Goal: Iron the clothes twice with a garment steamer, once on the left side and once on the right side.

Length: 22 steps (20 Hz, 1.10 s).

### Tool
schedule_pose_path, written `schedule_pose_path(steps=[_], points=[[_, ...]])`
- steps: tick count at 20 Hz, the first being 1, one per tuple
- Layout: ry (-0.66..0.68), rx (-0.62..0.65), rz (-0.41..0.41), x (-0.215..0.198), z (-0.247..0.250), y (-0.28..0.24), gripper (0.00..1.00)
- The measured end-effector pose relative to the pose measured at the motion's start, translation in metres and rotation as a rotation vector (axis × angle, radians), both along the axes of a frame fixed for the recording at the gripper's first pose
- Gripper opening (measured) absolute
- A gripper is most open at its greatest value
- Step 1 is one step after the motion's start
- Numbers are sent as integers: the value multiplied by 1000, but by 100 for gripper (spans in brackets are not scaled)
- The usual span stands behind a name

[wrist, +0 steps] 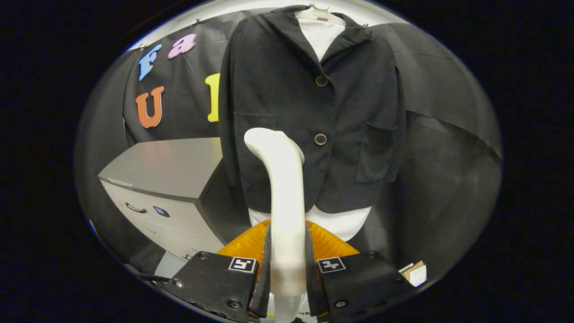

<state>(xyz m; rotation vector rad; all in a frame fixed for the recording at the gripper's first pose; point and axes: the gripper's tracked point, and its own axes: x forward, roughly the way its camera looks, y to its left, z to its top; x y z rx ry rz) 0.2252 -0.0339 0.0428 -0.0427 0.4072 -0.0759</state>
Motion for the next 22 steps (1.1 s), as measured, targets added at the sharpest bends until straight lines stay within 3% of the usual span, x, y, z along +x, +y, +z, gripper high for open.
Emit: schedule_pose_path(steps=[12,17,22], points=[[58,35,-4,-6,-14,-3,36],[-54,115,-12,-5,36,1,36],[-215,164,-45,-21,114,-36,36]])
